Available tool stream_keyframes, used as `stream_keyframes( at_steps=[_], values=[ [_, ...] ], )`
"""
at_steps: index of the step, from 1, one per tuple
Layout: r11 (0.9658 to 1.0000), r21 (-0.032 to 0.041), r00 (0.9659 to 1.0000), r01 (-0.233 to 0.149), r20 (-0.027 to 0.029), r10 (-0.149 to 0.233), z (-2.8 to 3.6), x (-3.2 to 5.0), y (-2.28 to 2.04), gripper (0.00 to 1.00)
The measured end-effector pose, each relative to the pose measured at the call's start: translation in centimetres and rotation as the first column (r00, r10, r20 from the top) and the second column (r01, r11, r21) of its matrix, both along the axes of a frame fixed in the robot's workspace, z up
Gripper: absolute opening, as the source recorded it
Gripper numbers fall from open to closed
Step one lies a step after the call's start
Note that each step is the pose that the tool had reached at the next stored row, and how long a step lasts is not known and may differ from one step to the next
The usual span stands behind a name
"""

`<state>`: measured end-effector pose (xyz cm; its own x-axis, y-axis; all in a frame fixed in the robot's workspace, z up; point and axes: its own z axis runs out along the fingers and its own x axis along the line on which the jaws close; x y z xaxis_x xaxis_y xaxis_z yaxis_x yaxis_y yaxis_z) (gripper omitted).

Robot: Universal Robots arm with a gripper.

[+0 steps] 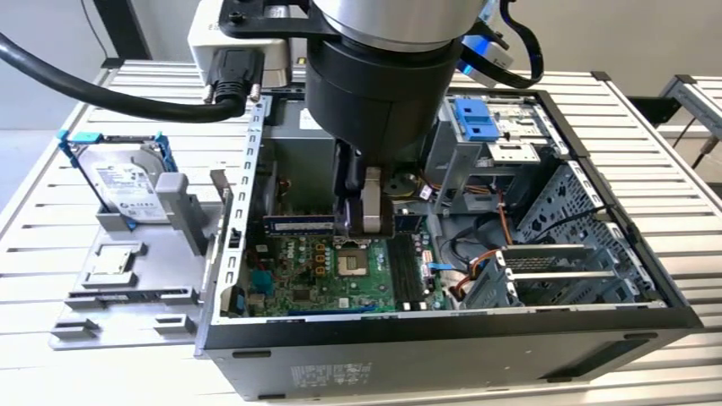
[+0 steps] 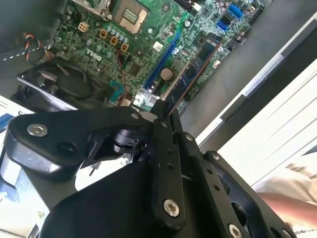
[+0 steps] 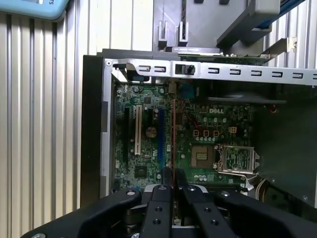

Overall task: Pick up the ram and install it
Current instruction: 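Pick up the ram and move it above insertion slot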

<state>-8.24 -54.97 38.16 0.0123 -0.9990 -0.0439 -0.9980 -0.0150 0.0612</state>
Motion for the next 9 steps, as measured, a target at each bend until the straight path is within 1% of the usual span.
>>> stream_keyframes(
  at_steps=[5,7,9],
  values=[
    [1.0,0.0001,1.0,0.0,-0.0007,0.0,0.0,0.1,0.0,0.0],
    [1.0,0.0001,1.0,0.0,-0.0007,0.0,-0.01,0.46,0.01,0.0],
    [1.0,0.0001,1.0,0.0,-0.0007,0.0,-0.01,1.07,0.0,0.0]
  ],
)
